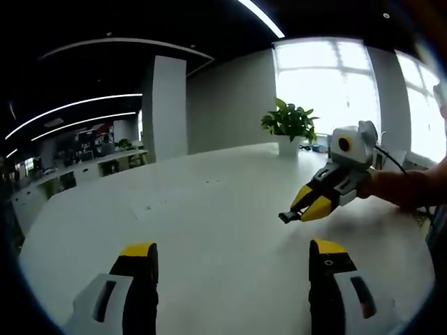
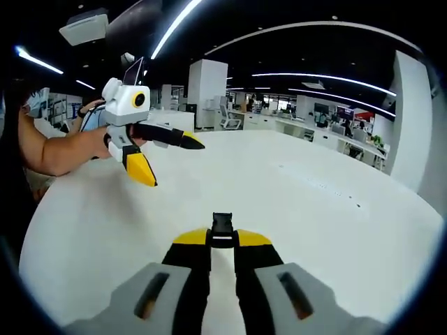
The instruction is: Snap the two parts of the plastic buckle together until the buckle closes and remains connected.
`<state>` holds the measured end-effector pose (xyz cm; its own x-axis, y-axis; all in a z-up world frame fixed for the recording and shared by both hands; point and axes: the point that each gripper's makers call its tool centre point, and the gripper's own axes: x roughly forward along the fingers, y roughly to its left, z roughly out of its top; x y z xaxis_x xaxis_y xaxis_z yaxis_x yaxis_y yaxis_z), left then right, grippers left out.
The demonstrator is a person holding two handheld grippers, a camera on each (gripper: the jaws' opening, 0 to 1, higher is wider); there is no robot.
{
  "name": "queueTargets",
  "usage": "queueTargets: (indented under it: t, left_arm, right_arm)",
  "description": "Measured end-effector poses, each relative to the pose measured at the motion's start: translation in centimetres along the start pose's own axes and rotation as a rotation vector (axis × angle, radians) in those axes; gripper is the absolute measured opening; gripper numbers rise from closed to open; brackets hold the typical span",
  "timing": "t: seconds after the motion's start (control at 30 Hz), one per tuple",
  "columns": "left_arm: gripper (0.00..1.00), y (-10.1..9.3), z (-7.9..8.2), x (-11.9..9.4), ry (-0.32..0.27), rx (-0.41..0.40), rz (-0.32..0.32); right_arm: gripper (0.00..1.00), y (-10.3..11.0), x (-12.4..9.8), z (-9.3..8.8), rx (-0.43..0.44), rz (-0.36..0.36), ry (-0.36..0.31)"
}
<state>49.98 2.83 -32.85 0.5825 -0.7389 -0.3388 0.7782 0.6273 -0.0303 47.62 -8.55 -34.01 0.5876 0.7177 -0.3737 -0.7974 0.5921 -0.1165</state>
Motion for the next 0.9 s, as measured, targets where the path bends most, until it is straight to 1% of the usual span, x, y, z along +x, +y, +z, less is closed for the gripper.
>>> queueTargets:
  t: [0.4,0.57,0.77,0.9]
  left_arm:
    - [0.9,0.7,0.0,0.8,0.003,-0.005,-0.003]
    - [0.9,0.9,0.2,1.2,-0.002,-0.008,-0.007]
    - [0.9,1.1,0.0,1.5,0.007,-0.007,-0.012]
    - [0.9,1.3,0.3,1.6,0.005,-0.008,-0.011]
  right_arm:
    - [0.11,-0.6,1.1,-0.3,0.008,0.005,0.002]
    - [0.11,-1.1,1.4,-0.2,0.012,0.007,0.002]
    - [0.11,-1.4,1.7,-0.3,0.012,0.008,0.006]
    - [0.11,-1.7,1.9,-0.2,0.013,0.007,0.006]
